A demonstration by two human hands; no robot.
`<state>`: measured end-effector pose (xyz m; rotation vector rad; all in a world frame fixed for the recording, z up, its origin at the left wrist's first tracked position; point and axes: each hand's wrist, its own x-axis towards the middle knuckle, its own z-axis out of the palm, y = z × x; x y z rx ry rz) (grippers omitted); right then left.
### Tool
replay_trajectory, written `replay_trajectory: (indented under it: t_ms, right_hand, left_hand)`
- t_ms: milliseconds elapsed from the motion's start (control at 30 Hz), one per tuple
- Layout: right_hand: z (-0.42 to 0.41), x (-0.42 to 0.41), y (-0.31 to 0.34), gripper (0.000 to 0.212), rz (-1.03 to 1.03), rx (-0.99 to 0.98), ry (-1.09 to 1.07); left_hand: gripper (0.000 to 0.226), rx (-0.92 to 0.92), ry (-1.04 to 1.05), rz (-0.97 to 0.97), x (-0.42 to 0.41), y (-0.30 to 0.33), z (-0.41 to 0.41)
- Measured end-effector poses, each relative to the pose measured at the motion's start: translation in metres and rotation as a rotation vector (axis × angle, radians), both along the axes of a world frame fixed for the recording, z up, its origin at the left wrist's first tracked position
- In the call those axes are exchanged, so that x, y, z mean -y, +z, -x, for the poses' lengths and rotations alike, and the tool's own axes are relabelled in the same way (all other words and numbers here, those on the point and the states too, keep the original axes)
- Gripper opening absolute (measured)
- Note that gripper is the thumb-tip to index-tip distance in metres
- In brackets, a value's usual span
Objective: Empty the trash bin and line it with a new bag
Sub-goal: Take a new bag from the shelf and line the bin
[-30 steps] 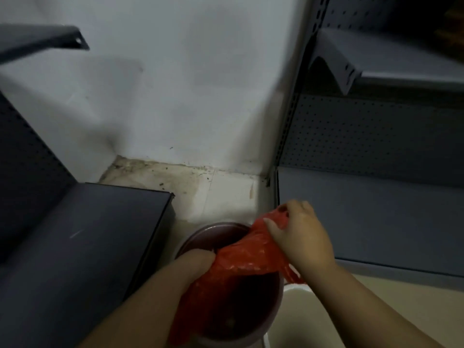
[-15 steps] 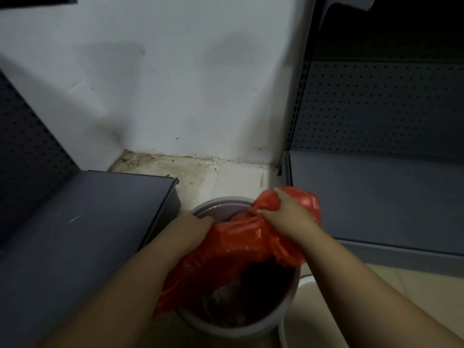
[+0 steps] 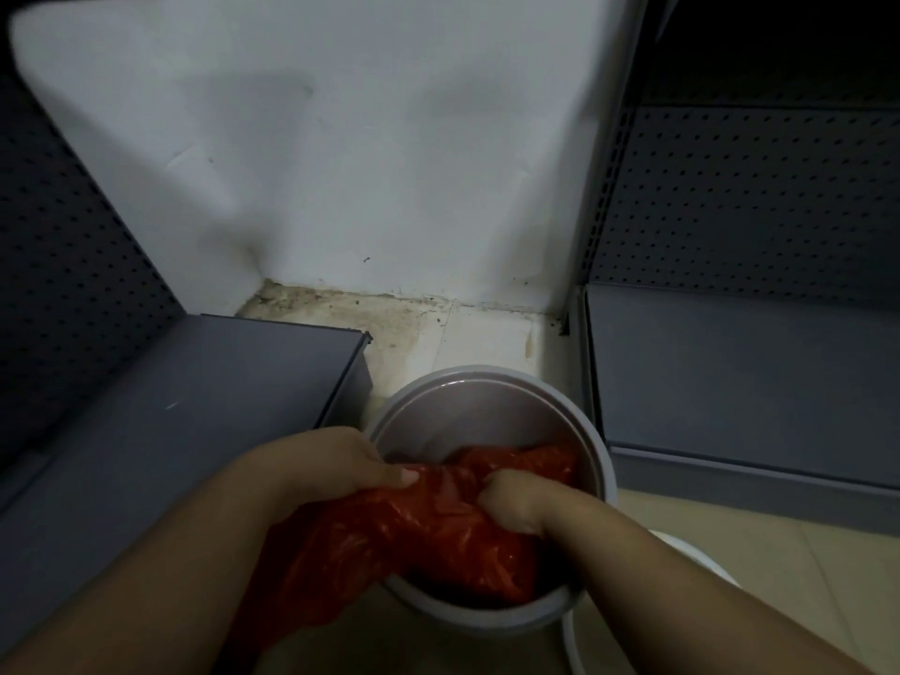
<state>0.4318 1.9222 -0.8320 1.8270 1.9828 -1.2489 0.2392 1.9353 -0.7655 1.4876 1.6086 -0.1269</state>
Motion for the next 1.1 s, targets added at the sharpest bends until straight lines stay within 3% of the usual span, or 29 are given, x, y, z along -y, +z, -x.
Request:
replay_trajectory:
  t_ms: [67,167,233,300,333,433,600,800,1000,1100]
  right_hand:
    - [-0.002,-0.002,0.0,0.04,-0.025,0.067,0.045]
    - [-0.004,-0.011,0.019,0.034,-0.274,0.062,-0.062]
    - [-0.005,-0.011,0.04,0.032,-0.36,-0.138,-0.206]
    - [-0.007,-0.007,0.061,0.027,-0.262,-0.335,-0.191]
    - [-0.009,-0.004,0.068,0.028,-0.207,-0.344,-0.13]
    - [-0.016,-0.001,0.07,0.044,-0.247,-0.161,0.049]
    - [-0.018,0.006,0.047,0.053,-0.76,-0.065,0.08]
    - [0.003,0.029,0.023,0.056,-1.079,0.085,0.224]
    - [0.011,0.036,0.028,0.073,-1.152,0.204,0.227]
    - [0.016,0.034,0.031,0.047,-1.061,0.154,0.246]
  left_hand:
    - [0.039,0.014,-0.011,-0.043,0.0,-0.001,0.002]
    - [0.029,0.059,0.038,-0.208,-0.004,-0.002,0.003]
    - [0.029,0.097,0.084,-0.323,-0.009,-0.004,0.003]
    - [0.027,0.125,0.132,-0.437,-0.014,-0.006,0.0]
    - [0.026,0.116,0.142,-0.494,-0.017,-0.006,-0.001]
    - [0.024,0.1,0.193,-0.62,-0.021,-0.007,-0.003]
    - [0.027,0.152,0.27,-0.714,-0.026,-0.006,0.0]
    - [0.025,0.182,0.287,-0.711,-0.029,-0.006,0.0]
    - [0.024,0.264,0.333,-0.685,-0.029,-0.008,-0.004]
    - [0.024,0.275,0.328,-0.681,-0.03,-0.01,-0.009]
